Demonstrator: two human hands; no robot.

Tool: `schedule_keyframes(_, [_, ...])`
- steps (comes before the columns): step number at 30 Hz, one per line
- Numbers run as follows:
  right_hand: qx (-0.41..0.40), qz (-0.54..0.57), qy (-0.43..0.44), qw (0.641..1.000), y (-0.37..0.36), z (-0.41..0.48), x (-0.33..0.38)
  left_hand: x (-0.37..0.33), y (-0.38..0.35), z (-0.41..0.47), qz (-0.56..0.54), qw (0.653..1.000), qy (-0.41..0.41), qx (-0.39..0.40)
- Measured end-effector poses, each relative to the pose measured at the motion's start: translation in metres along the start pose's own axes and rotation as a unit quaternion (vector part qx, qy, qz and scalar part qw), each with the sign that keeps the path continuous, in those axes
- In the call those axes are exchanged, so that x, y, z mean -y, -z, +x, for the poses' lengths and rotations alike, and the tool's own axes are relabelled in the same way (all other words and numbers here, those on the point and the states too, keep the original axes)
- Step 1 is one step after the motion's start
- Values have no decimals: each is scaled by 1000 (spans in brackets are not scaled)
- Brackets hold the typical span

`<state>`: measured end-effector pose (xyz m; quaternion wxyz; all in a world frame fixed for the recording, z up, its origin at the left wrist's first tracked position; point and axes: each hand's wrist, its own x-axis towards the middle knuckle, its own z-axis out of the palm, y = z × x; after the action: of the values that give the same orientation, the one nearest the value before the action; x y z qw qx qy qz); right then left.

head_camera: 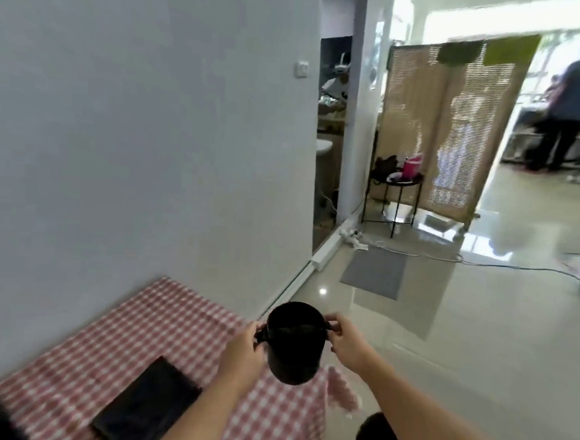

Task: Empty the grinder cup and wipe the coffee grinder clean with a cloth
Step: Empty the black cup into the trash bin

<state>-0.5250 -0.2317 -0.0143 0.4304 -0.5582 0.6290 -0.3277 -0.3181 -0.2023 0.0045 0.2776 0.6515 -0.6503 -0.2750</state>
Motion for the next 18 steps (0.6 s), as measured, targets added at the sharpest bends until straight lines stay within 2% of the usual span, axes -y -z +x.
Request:
schedule_keyframes(3, [-64, 22, -39, 997, 84, -10, -37, -59, -69, 20, 4, 997, -48, 52])
schedule_keyframes(9, [-153, 54, -107, 981, 197, -40, -118, -138, -192, 28, -53, 984, -63, 160])
schedule_keyframes(12, [-176, 87, -152, 969, 220, -49, -156, -151, -236, 31, -63, 974, -55, 208])
schedule_keyframes(18, [-153, 149, -254, 943, 208, -49, -222, -119, -302, 46, -61, 953, 23, 295])
